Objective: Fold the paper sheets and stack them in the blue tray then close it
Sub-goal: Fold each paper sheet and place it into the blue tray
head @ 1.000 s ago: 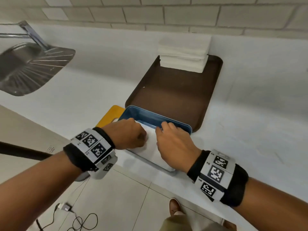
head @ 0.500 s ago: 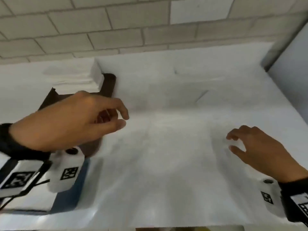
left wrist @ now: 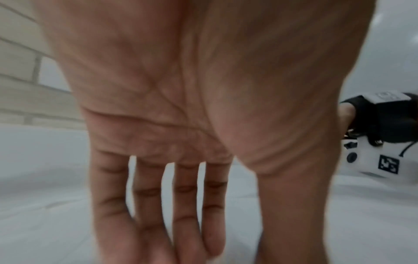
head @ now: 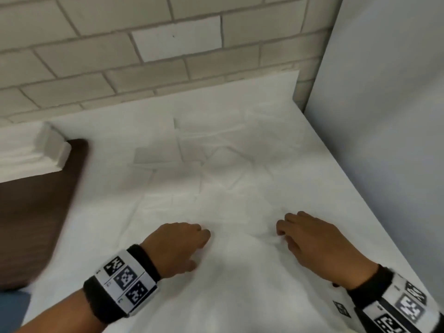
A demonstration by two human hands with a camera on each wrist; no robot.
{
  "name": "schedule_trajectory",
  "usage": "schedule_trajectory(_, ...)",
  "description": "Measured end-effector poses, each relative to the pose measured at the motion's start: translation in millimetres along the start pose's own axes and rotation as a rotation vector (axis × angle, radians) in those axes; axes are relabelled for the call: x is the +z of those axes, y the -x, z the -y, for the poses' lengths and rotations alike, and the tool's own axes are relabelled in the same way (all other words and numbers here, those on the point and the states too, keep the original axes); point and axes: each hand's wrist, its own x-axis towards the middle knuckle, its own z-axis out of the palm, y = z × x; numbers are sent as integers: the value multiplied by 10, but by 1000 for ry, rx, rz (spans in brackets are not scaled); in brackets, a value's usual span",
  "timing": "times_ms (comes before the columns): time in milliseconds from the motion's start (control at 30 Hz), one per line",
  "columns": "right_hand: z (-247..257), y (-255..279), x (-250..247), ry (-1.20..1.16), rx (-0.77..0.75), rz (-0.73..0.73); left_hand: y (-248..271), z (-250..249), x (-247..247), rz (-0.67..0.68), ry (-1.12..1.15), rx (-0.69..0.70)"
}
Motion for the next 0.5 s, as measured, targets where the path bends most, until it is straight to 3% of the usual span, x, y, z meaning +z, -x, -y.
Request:
schedule_trajectory(133, -10, 114, -370, -213, -46, 6, 97, -4, 116, -107, 142, -30)
schedule_trajectory(233, 4, 192, -737, -484, -132, 54, 283, 11, -87, -148, 505, -63)
schedule_trajectory(300, -52, 225, -960, -688, -153, 102, 446, 53, -324, -320, 815, -85)
schedule_trajectory(400, -128, 203, -1174, -740, -235, 113, 585, 165, -519, -562, 1361, -205)
schedule_trajectory(500, -17, 35, -1203, -687, -359, 270, 530, 189, -564, -727, 1534, -211)
